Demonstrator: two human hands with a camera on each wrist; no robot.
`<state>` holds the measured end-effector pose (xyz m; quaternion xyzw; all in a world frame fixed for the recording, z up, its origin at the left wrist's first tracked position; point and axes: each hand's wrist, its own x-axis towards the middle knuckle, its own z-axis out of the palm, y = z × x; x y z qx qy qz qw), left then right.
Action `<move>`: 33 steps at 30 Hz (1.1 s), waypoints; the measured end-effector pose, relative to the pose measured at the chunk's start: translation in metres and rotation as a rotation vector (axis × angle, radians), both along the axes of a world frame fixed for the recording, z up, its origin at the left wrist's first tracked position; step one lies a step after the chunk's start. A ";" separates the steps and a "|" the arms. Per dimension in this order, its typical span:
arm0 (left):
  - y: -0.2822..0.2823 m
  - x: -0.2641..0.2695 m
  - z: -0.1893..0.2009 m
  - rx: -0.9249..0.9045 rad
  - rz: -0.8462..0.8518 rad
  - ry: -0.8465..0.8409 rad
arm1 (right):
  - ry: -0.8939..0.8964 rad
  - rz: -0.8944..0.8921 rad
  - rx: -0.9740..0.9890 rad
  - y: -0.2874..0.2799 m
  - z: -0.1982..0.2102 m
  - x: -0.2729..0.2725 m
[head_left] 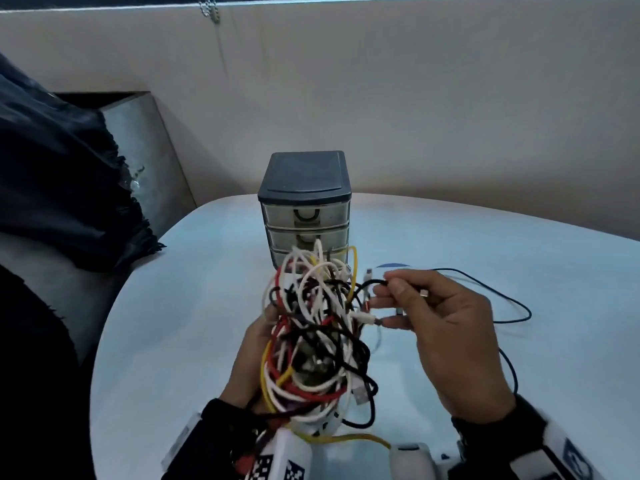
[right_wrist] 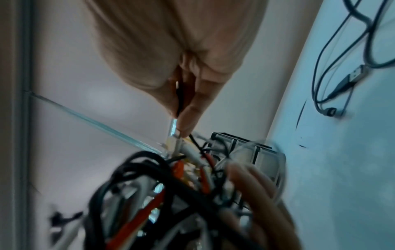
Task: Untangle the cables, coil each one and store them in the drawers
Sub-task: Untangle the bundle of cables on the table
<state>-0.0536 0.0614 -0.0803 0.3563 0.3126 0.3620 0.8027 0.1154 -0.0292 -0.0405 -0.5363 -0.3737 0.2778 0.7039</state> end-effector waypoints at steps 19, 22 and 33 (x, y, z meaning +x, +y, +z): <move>0.000 -0.008 0.002 0.233 -0.155 -0.012 | -0.459 -0.009 -0.181 -0.016 0.014 0.022; -0.003 -0.006 0.005 0.270 -0.147 0.054 | -0.499 -0.029 -0.146 -0.014 0.013 0.015; -0.014 -0.001 0.013 0.303 -0.116 0.172 | -0.486 0.150 -0.313 0.003 -0.015 0.008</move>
